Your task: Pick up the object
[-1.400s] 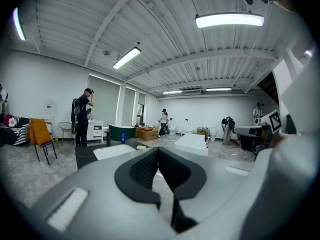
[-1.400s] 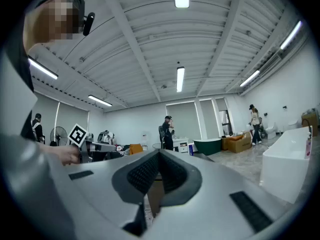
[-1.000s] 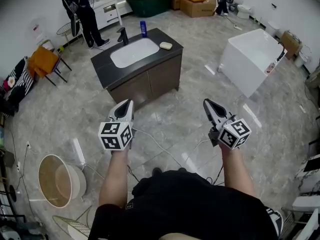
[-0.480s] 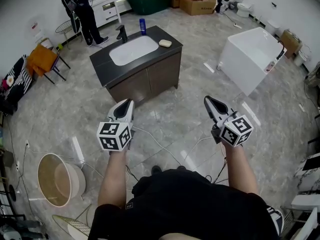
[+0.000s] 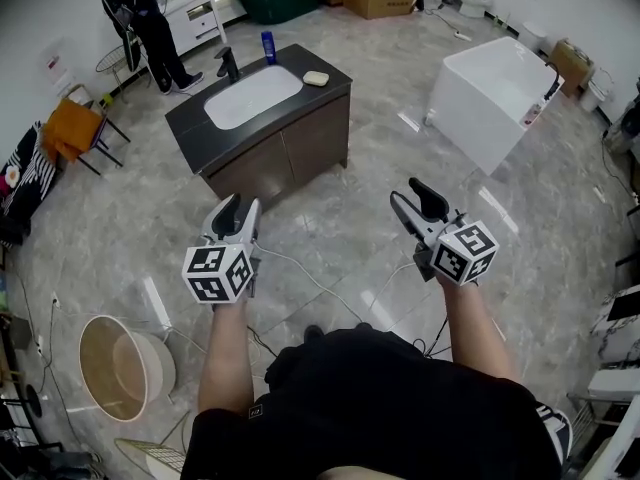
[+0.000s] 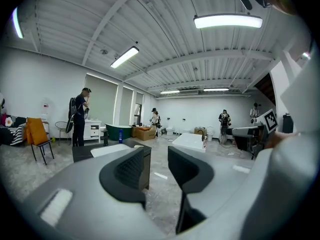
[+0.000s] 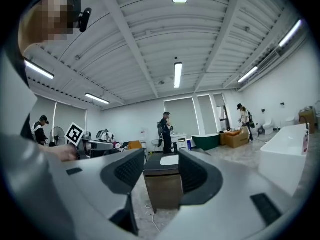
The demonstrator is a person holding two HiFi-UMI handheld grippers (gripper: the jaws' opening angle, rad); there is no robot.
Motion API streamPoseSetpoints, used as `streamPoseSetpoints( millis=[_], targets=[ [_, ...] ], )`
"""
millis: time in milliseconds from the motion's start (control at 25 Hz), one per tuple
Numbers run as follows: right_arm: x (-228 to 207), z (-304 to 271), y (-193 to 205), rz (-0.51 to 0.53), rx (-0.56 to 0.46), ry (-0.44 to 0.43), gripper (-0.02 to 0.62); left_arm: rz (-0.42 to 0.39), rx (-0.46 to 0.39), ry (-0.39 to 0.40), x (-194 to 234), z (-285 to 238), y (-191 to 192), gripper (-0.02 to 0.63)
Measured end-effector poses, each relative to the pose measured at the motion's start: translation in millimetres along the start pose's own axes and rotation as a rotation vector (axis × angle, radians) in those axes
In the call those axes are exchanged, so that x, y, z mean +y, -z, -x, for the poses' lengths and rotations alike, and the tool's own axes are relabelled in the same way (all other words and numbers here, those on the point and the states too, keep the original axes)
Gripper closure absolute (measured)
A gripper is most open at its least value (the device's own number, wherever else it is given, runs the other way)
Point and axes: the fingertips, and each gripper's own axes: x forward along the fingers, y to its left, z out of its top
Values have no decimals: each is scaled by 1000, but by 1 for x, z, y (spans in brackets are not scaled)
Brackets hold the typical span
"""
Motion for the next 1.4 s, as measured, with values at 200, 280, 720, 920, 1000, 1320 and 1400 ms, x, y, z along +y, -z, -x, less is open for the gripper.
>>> streamPoseSetpoints(
  millis=[200, 280, 720, 920, 1000, 1320, 1400],
  targets=[
    [-5, 2, 2, -13, -2, 19, 345, 7, 6, 23, -7, -6, 4, 414],
    [-7, 2, 2, -19, -4, 29, 319, 11, 6, 25, -8, -7, 5, 401],
    [10, -16, 11, -40, 16, 32, 261, 45, 20, 10, 17, -1, 15, 284],
    [29, -42, 13, -43, 22, 21, 258, 56, 25, 13, 40, 9, 23, 256],
    [41, -53, 16, -43, 28, 13, 258, 53, 22, 14, 52, 16, 25, 253],
    [79, -81, 37, -60, 89, -18, 258, 76, 32, 16, 91, 29, 38, 253],
    [76, -82, 45, -71, 110, -14, 258, 93, 37, 20, 96, 24, 42, 253]
  ],
)
